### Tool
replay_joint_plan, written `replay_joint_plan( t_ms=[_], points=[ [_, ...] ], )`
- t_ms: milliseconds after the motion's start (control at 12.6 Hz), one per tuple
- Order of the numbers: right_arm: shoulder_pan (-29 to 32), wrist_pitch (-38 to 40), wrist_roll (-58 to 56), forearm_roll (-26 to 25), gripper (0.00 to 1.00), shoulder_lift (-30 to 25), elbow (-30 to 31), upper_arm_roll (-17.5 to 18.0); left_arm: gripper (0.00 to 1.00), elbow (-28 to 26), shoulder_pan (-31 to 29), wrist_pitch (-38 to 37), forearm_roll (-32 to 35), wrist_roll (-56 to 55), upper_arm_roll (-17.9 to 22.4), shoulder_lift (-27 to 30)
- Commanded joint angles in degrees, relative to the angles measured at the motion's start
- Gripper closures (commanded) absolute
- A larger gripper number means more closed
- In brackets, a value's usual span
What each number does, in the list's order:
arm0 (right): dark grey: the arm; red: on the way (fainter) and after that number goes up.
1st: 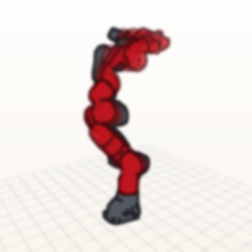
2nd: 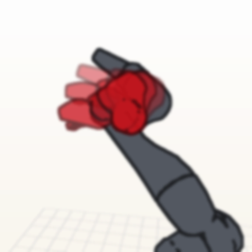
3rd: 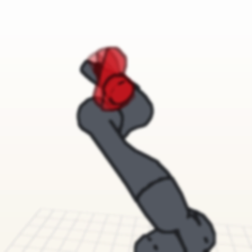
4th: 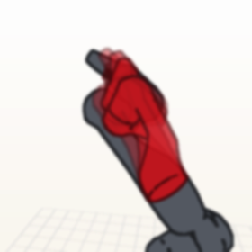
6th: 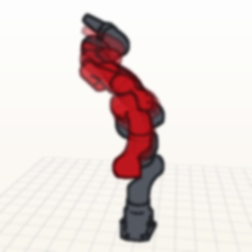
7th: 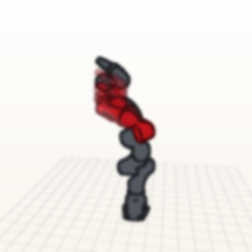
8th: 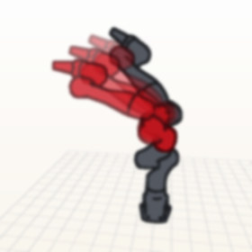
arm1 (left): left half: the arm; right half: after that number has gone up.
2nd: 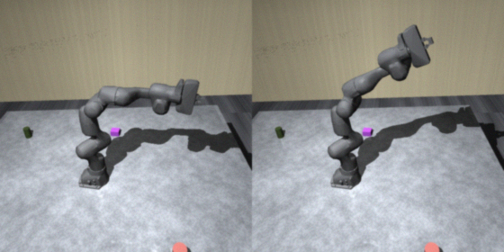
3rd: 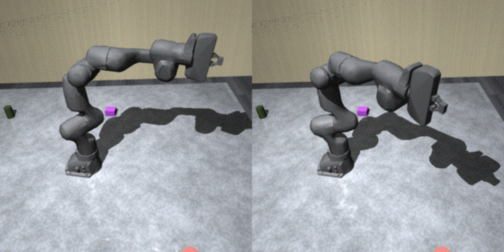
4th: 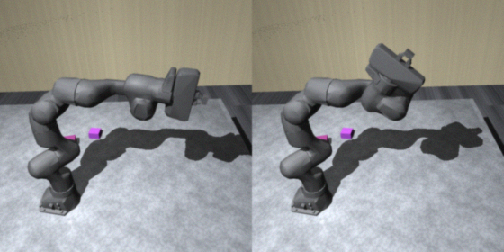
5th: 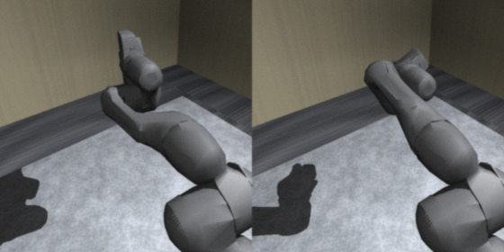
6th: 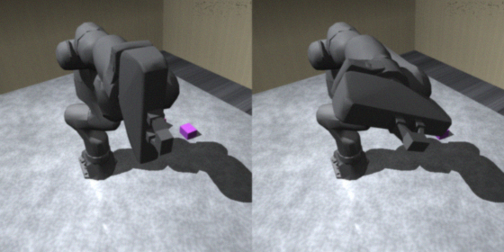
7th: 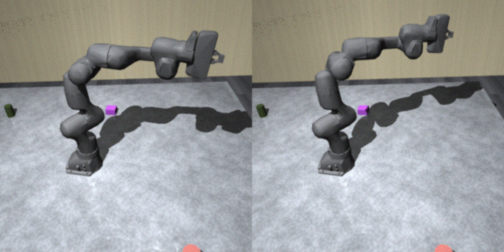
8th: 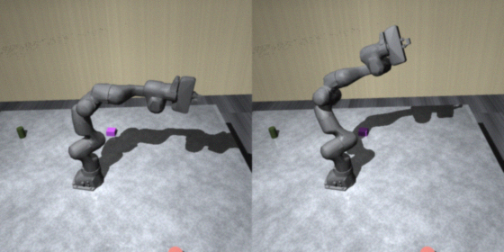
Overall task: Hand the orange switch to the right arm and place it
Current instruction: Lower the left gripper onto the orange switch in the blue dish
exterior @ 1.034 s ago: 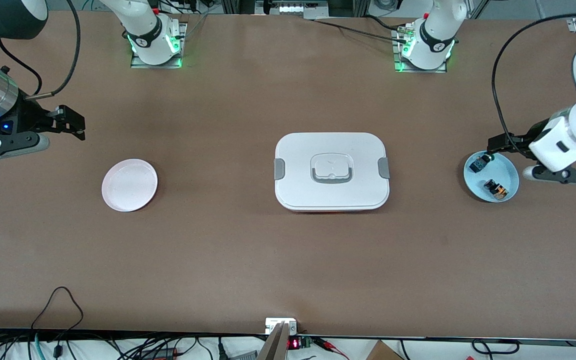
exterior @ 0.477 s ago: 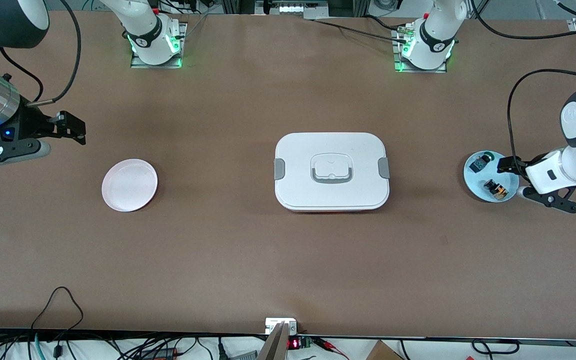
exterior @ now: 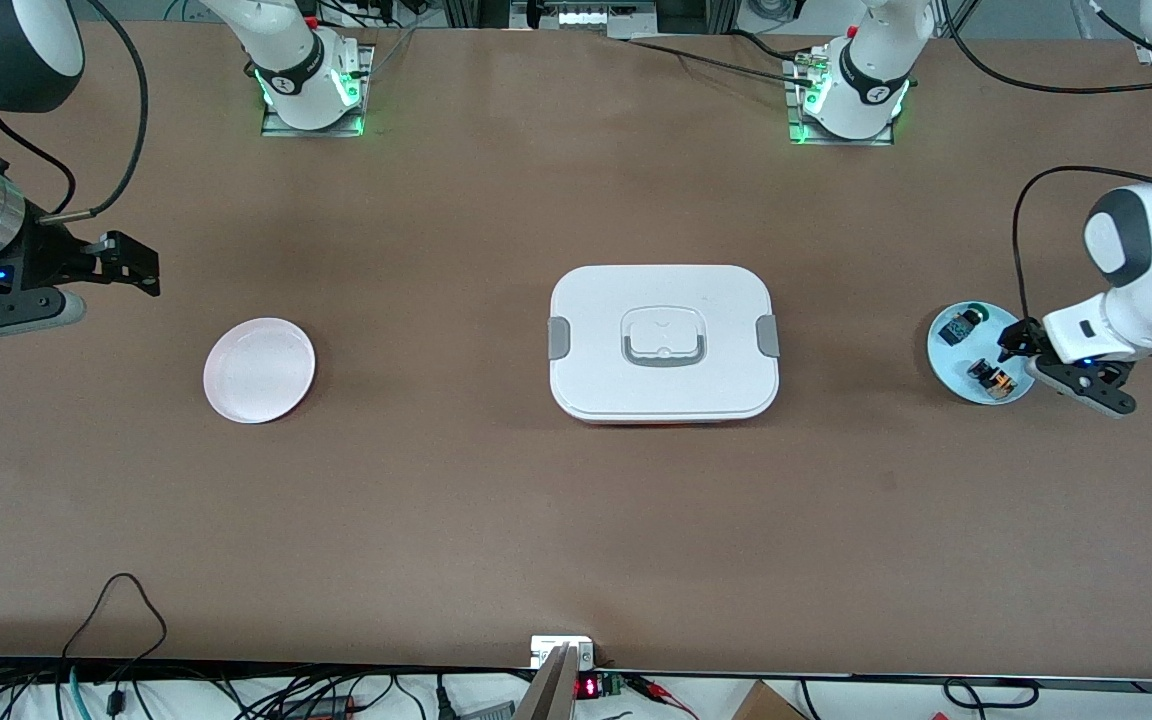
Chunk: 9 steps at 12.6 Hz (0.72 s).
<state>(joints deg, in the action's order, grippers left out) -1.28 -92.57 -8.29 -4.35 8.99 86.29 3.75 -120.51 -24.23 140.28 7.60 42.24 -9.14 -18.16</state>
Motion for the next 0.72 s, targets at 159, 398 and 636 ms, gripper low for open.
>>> replay_joint_plan(
  t_ms=[159,398,636],
  points=[
    [0.3,1.3,-1.1,2.1,0.00,1.0,-0.7,0.5,0.00,-2.0,-3.6,7.5,0.8,10.4,-0.7,-4.6],
    [-0.5,3.8,-0.2,3.6,0.00,-1.3,-1.1,1.0,0.00,-2.1,-4.7,9.3,0.7,12.9,-0.9,-6.6],
    [-0.2,3.4,0.5,5.3,0.00,-1.5,-1.1,0.7,0.00,-2.5,-5.0,9.2,0.6,13.0,-1.4,-6.9]
  ],
)
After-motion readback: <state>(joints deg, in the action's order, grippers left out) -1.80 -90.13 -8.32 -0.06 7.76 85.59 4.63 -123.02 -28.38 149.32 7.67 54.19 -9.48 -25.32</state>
